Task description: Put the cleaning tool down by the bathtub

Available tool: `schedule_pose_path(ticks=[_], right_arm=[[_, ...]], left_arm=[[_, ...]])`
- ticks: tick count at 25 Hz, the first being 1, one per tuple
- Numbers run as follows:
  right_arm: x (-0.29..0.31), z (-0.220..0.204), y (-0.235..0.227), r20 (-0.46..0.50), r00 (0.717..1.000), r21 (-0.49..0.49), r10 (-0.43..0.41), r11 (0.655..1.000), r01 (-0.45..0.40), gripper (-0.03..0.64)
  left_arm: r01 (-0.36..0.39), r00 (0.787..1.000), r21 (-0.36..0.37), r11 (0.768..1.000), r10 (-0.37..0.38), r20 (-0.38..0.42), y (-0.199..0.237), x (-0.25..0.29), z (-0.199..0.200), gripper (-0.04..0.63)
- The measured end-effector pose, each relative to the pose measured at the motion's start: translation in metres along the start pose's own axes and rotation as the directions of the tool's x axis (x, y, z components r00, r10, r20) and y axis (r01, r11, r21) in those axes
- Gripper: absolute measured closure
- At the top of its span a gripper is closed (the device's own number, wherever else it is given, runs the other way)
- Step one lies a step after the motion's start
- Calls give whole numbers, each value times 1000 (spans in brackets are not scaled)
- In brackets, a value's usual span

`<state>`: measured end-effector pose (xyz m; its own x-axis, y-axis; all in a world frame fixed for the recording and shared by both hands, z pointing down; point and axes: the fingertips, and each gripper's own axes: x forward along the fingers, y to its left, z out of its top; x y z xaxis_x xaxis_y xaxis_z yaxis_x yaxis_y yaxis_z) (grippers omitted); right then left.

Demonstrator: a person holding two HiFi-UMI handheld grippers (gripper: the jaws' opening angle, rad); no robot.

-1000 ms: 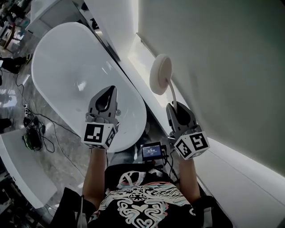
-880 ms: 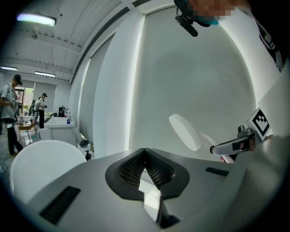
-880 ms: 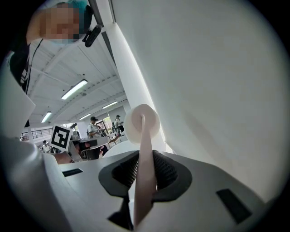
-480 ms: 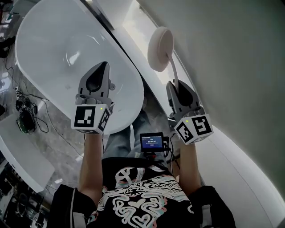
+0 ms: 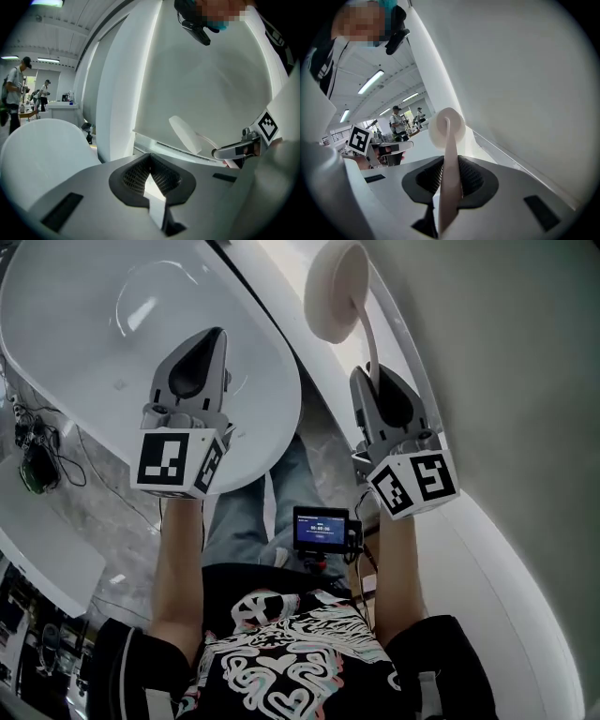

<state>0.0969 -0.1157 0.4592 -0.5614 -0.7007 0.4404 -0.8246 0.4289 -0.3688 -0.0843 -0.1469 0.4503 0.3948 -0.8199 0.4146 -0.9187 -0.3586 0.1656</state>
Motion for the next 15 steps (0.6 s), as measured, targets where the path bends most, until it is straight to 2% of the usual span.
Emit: schedule_pose_path(ticks=[5, 9, 15], right_arm=[[19, -25, -13, -42, 999, -5, -3, 1000, 3, 520], [36, -47, -23, -58, 998, 4, 3, 1000, -2, 520], [45, -88, -40, -86, 996, -5, 6, 1000, -6, 520]], left_arm=[[13, 1000, -41, 999, -14, -25, 3, 16, -33, 580], [32, 999, -33, 999, -33, -37, 2, 31, -57, 580], [14, 999, -42, 999, -16, -50, 6, 40, -98, 580]])
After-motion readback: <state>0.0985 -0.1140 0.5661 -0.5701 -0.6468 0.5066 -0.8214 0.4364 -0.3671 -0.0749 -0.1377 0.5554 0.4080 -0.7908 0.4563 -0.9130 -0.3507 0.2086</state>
